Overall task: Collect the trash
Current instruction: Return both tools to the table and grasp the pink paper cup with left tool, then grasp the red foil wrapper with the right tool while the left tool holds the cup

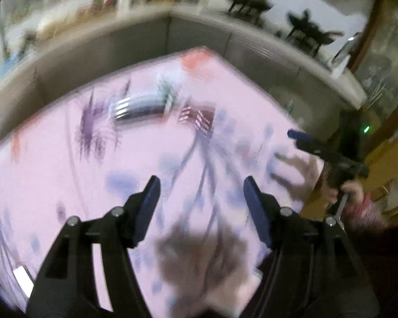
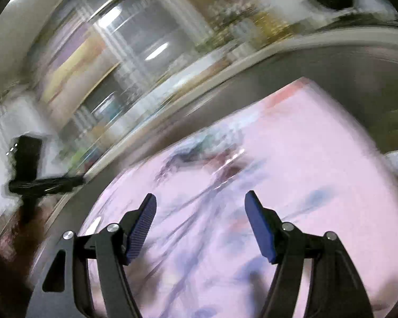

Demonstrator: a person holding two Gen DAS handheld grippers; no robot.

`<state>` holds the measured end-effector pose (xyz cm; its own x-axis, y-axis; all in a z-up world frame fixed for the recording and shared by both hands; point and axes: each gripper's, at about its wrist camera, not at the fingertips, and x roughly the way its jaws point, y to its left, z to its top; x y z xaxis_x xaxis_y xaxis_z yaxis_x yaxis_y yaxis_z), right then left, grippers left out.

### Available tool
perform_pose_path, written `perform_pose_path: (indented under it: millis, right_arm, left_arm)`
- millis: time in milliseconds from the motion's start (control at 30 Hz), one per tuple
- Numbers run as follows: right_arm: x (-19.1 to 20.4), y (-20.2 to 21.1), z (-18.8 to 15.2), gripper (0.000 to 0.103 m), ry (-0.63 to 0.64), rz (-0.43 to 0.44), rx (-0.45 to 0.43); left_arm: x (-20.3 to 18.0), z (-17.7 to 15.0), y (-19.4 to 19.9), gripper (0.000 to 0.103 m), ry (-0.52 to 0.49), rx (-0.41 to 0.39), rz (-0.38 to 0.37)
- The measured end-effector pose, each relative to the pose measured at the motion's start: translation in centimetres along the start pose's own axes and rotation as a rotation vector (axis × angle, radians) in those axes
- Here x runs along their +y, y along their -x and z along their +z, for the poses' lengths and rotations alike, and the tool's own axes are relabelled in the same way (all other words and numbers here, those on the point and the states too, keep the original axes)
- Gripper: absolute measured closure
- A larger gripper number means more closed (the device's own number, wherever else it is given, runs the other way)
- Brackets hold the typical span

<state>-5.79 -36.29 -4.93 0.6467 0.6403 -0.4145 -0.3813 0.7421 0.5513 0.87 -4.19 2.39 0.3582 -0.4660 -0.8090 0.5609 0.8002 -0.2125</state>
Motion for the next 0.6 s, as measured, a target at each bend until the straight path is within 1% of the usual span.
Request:
perform_pose_path:
  millis: [33, 67, 100, 133, 167, 233, 267, 300, 367, 500, 567, 600]
  right_arm:
    - [1.2, -0.9, -0.7, 0.036, 0.035, 0.065, 0.073]
    - [2.4, -1.8, -1.6, 0.036, 0.073, 0.128, 0.156]
    - [3.1, -2.4, -2.2, 0.036, 0.091, 0.158, 0.208]
    - [3.5, -2.9, -2.7, 0.036, 0.099, 0.182, 0.253]
    - [3.8, -3.4, -3.2, 0.036, 0.095, 0.206, 0.296]
    - [4.1, -4.4, -4.1, 0.037, 0.087, 0.233, 0.369]
    - [4.5, -5.1, -4.7, 0.04, 0.109, 0.231, 0.416]
    - [4.8, -5.4, -5.1, 0.04, 0.123, 0.232, 0.438]
    - [5.6, -6.1, -5.9, 0.042, 0.124, 0.265, 0.476]
    - [6.2, -7.2, -7.0, 0.042, 0.121, 0.28, 0.513]
    - [6.0, -7.5, -7.1, 0.042, 0.118, 0.268, 0.513]
    - [5.7, -7.7, -6.7, 0.042, 0.116, 0.242, 0.504]
  left_arm:
    - [1.0, -1.8, -0.2, 0.04, 0.04, 0.034, -0.022]
    - [2.5, -4.1, -0.4, 0.04, 0.115, 0.078, -0.076]
    - [3.1, -5.6, -0.6, 0.04, 0.157, 0.114, -0.106]
    - [3.8, -7.2, -0.7, 0.04, 0.193, 0.144, -0.134]
    - [3.7, -8.2, -0.8, 0.04, 0.221, 0.153, -0.162]
    - [4.1, -10.4, -1.3, 0.04, 0.31, 0.182, -0.256]
    - [4.1, -11.7, -2.0, 0.04, 0.357, 0.212, -0.304]
    - [3.9, -12.5, -2.5, 0.04, 0.378, 0.228, -0.323]
    - [3.3, -13.7, -3.6, 0.04, 0.414, 0.272, -0.36]
    - [2.3, -15.4, -5.4, 0.04, 0.471, 0.323, -0.441]
    - [1.9, -15.9, -6.3, 0.041, 0.487, 0.34, -0.464]
    - [1.8, -16.0, -6.9, 0.041, 0.5, 0.349, -0.476]
